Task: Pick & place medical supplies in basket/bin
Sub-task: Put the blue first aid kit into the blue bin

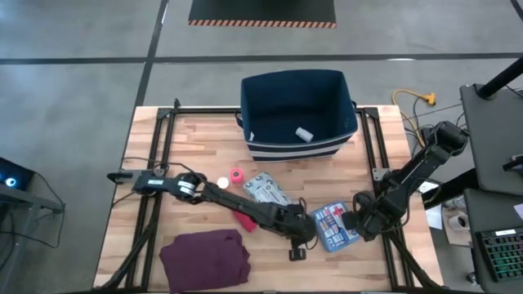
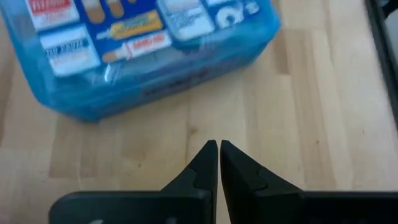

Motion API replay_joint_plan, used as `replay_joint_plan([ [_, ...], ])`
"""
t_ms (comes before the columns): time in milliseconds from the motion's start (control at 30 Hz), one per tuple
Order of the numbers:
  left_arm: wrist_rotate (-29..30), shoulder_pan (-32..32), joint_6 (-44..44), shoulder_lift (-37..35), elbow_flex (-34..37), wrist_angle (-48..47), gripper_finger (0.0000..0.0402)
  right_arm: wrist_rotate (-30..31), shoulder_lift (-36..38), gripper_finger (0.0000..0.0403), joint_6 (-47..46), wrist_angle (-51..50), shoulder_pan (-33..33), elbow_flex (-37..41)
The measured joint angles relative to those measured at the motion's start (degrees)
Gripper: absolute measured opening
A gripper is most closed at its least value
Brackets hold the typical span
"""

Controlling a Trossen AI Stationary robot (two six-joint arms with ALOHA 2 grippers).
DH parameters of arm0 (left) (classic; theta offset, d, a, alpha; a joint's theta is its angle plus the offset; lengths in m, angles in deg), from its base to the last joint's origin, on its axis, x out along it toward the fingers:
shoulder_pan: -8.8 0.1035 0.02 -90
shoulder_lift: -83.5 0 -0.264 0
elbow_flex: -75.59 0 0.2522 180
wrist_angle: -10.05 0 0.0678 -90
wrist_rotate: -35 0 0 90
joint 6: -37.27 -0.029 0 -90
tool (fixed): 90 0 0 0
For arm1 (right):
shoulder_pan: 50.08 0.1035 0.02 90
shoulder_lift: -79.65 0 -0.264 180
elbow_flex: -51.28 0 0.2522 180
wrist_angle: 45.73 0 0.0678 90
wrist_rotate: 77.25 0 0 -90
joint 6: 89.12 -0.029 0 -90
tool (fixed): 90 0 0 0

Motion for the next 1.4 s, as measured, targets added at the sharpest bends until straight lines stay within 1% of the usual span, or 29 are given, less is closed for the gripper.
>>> replay_joint_plan([
  [133, -0.56, 0.47, -0.34, -0.27, 1.48, 0.39, 0.0000, 0.82, -0.04, 0.0013, 0.37, 3.92, 0.02, 1.48],
  [267, -2.78, 1.12, -0.38, -0.68, 1.95, 1.17, 0.0000, 0.94, -0.89, 0.0013, 0.36, 4.68, -0.07, 1.56],
  [367, -2.97, 1.80, -0.40, -0.71, 2.83, 0.54, 0.0000, 1.79, -0.90, 0.0013, 1.54, 5.19, -0.09, 1.23],
  [433, -3.00, 2.14, -0.38, -0.68, 3.15, 0.04, 0.0000, 4.22, -0.98, 0.0013, 3.02, 7.95, -0.07, 0.95],
  [567, -3.46, 2.31, 0.87, -0.68, 3.20, -0.84, 0.0000, 10.83, -1.95, 0.0013, 7.94, 18.37, -1.59, 1.43],
  [667, -3.99, 1.95, 2.13, -0.68, 3.22, -1.39, 0.0000, 11.09, -4.74, 0.0013, 12.48, 23.00, -3.59, 1.63],
  [800, -3.60, 1.27, 3.26, -0.68, 3.22, -2.81, 0.0000, 11.60, -8.31, 0.0013, 16.15, 22.52, -4.75, -0.38],
  [933, -1.57, 0.56, 3.33, -0.68, 3.22, -4.62, 0.0000, 10.24, -10.29, 0.0013, 22.93, 21.23, -5.29, -2.75],
  [1033, 0.69, -0.29, 4.13, -0.89, 3.22, -5.25, 0.0000, 9.66, -10.91, 0.0013, 25.20, 20.32, -5.31, -4.19],
  [1200, 2.52, -0.58, 4.19, -1.30, 3.22, -6.44, 0.0000, 9.71, -10.73, 0.0013, 28.94, 19.82, -5.22, -5.27],
  [1400, 2.53, -0.10, 4.19, -1.64, 4.48, -7.15, 0.0000, 11.34, -7.58, 0.0013, 34.29, 19.14, -5.18, -6.39],
])
